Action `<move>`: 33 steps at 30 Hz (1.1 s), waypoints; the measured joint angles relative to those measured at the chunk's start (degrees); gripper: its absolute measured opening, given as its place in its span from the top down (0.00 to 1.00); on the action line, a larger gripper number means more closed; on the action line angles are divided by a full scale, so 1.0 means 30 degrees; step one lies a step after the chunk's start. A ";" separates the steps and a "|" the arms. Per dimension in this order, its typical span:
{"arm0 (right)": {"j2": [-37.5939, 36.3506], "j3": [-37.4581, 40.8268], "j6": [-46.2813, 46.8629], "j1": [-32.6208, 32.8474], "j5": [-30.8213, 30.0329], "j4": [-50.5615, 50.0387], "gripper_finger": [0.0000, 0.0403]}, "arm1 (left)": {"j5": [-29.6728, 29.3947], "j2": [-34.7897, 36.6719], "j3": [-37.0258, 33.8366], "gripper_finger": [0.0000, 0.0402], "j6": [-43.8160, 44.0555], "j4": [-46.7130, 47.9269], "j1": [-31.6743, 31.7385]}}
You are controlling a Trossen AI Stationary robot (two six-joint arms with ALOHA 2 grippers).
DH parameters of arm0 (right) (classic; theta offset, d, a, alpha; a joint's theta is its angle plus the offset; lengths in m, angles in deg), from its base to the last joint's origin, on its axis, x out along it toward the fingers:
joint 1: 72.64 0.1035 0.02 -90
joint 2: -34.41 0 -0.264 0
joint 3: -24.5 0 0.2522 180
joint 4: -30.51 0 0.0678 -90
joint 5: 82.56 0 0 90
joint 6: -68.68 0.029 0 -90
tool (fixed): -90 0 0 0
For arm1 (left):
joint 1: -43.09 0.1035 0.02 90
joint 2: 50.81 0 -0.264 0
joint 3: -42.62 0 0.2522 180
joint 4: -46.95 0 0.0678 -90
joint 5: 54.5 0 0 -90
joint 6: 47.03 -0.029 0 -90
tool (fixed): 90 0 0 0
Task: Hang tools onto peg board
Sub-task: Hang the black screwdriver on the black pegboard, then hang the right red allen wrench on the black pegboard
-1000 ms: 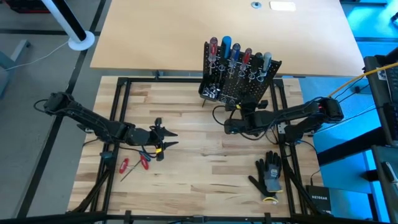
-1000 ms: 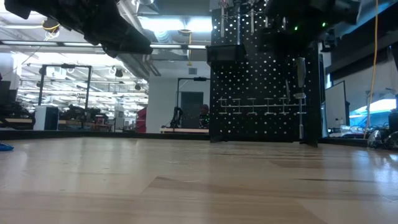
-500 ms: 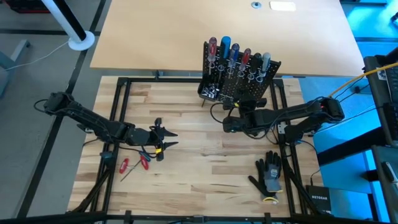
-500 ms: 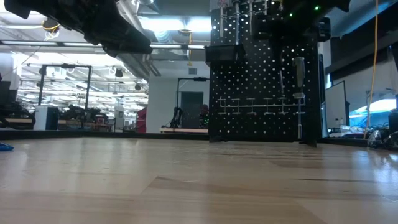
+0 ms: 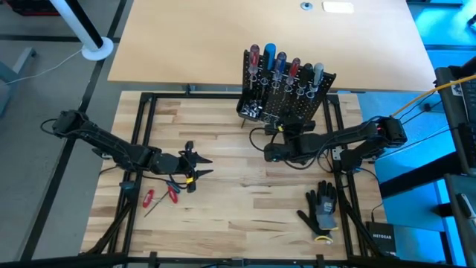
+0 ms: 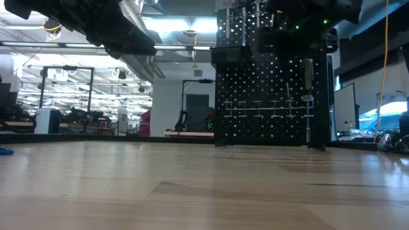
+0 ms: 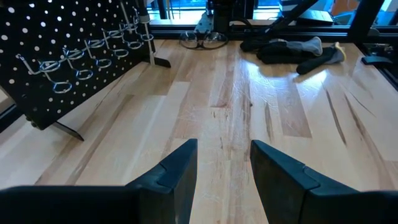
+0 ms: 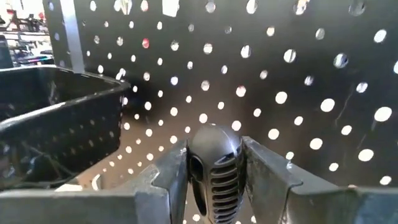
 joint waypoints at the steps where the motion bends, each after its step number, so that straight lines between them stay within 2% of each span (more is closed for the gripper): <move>1: 0.0000 0.0000 0.0244 0.0000 0.0212 0.0045 0.67 | 0.0000 0.0000 0.0000 0.66 0.0000 -0.0014 0.0000; 11: 0.1156 0.0015 0.0810 -0.0015 0.1369 -0.0116 0.67 | 0.0005 0.0000 0.0000 0.66 0.0122 0.0000 -0.0015; 23: 0.1275 0.0015 0.0562 -0.0015 0.2117 -0.0715 0.67 | 0.0007 0.0000 0.0000 0.66 0.0153 0.0000 -0.0015; 27: 0.1275 0.0015 0.0249 -0.0018 0.2527 -0.0725 0.63 | 0.0007 0.0000 0.0000 0.66 0.0160 0.0000 -0.0015; 33: 0.1275 0.0015 -0.0318 -0.0015 0.2434 -0.0797 0.52 | 0.0007 0.0000 0.0000 0.66 0.0160 0.0000 -0.0015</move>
